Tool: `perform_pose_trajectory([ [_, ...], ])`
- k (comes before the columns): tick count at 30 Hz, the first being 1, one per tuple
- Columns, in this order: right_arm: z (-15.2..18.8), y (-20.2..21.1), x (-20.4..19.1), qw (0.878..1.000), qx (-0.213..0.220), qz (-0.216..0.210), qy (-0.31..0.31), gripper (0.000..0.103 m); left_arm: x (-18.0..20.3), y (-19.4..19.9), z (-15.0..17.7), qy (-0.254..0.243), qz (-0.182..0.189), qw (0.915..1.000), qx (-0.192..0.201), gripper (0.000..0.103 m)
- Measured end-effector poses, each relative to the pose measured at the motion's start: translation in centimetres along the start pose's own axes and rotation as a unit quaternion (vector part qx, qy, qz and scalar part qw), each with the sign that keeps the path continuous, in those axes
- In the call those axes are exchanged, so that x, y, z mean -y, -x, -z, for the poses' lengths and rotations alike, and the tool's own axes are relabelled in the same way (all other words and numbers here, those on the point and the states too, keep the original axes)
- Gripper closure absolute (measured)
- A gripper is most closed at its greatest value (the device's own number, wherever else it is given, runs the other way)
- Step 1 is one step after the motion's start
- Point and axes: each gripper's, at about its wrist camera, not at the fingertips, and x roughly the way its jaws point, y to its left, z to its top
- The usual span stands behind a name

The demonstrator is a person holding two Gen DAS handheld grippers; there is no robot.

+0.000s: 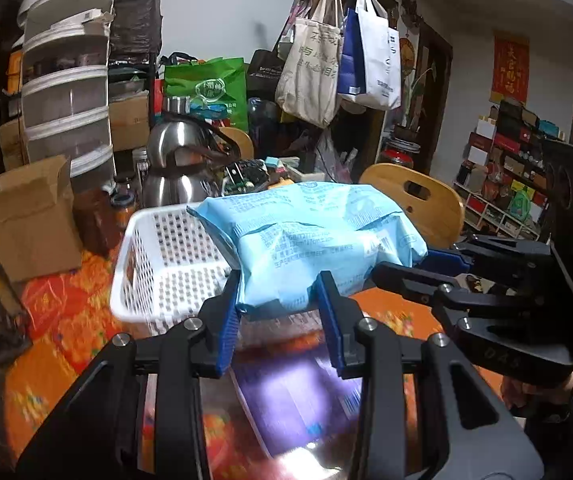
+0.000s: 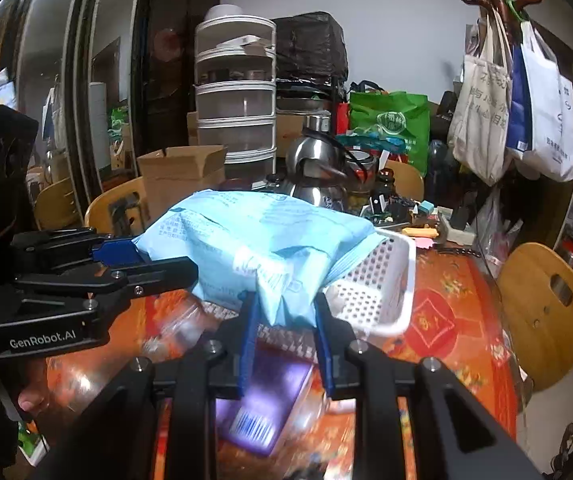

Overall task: Organize soft objects
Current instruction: 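Carry the light blue package with both tools over the basket, then lower the light blue package into the basket and open both tools, then move both tools back toward the purple tissue pack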

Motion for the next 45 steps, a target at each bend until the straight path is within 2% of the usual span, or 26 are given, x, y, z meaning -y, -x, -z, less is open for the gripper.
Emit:
perform_pose_trajectory([
  [7,-3.1,-5.7,3.0,1.000,-0.021,-0.011,-0.014,0.078,-3.6,-7.4,-3.6,0.019,-0.007,0.9995,-0.025,0.069],
  [12,-3.5,-10.5,4.0,0.998,-0.048,-0.018,-0.020,0.078,-6.3,-12.0,-3.6,0.036,-0.015,0.9978,-0.054,0.069],
  [17,-3.1,-14.0,4.6,0.997,-0.065,-0.024,-0.035,0.078,-7.8,-15.0,-2.4,0.047,-0.031,0.9962,-0.065,0.068],
  [18,-3.1,-14.4,4.6,0.997,-0.069,-0.023,-0.036,0.078,-8.2,-15.5,-2.2,0.050,-0.034,0.9958,-0.069,0.066],
  [20,-3.0,-15.5,4.8,0.996,-0.079,-0.017,-0.037,0.075,-9.1,-16.2,-1.8,0.059,-0.047,0.9945,-0.072,0.052],
  [22,-3.0,-15.8,5.1,0.996,-0.076,0.013,-0.034,0.064,-9.9,-15.9,-1.4,0.070,-0.066,0.9934,-0.062,0.027],
  [23,-3.0,-15.8,5.4,0.996,-0.073,0.027,-0.033,0.060,-10.2,-15.7,-1.3,0.074,-0.069,0.9932,-0.056,0.025],
  [25,-2.9,-15.7,6.0,0.996,-0.074,0.043,-0.040,0.036,-10.6,-15.5,-1.2,0.077,-0.074,0.9927,-0.055,0.021],
  [26,-2.7,-15.6,6.3,0.995,-0.076,0.046,-0.041,0.034,-10.7,-15.4,-1.2,0.077,-0.079,0.9922,-0.057,0.020],
  [28,-2.5,-15.5,6.6,0.995,-0.080,0.052,-0.039,0.034,-10.7,-15.0,-1.1,0.074,-0.087,0.9918,-0.057,0.016],
  [36,-1.5,-13.0,6.9,0.994,-0.085,0.043,-0.054,0.033,-9.4,-11.7,-0.9,0.058,-0.111,0.9909,-0.051,0.015],
  [45,-1.2,-11.1,6.2,0.994,-0.078,0.039,-0.061,0.033,-7.9,-8.7,0.1,0.053,-0.102,0.9917,-0.058,0.015],
])
